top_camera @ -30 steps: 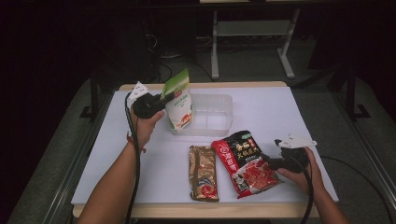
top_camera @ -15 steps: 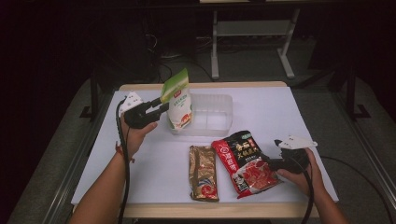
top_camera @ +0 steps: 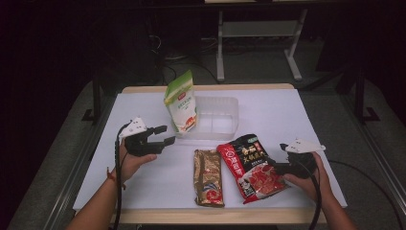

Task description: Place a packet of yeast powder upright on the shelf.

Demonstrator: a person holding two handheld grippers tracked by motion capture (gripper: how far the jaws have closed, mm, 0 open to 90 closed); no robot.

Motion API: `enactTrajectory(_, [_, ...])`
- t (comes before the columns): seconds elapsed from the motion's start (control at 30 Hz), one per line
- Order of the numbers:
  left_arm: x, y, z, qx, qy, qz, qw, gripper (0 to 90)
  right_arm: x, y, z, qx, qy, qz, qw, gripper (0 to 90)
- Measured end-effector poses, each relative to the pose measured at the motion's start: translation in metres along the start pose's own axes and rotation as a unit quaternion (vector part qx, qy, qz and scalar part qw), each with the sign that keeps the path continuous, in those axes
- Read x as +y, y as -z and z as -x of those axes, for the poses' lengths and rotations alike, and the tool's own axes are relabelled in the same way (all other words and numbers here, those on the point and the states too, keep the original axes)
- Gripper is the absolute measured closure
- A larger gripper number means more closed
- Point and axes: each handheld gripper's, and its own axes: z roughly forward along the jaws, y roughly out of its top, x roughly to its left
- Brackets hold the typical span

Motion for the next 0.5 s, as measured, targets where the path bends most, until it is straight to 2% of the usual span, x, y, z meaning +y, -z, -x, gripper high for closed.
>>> enactTrajectory(0.1, [-0.006,-0.004,0.006,-0.012,-0.002,-0.016,0.9998,32.4,-0.001,0.001,0.000,-0.001,-0.002,0.000,1.0000,25.3])
enactTrajectory(0.2, [-0.012,-0.011,0.012,-0.030,-0.001,-0.038,0.9988,29.9,-0.002,0.002,0.001,-0.002,-0.003,-0.001,1.0000,25.2])
enactTrajectory(0.27, [-0.016,-0.016,0.016,-0.039,0.003,-0.044,0.9983,29.5,-0.003,0.003,0.001,-0.003,-0.003,0.001,1.0000,25.2])
enactTrajectory(0.37, [-0.021,-0.026,0.019,-0.056,0.000,-0.063,0.9965,28.3,-0.003,0.004,0.001,-0.003,-0.002,0.002,1.0000,25.1])
enactTrajectory(0.5, [-0.025,-0.042,0.019,-0.077,0.011,-0.090,0.9929,26.2,-0.004,0.004,0.000,-0.003,0.001,0.000,1.0000,24.9])
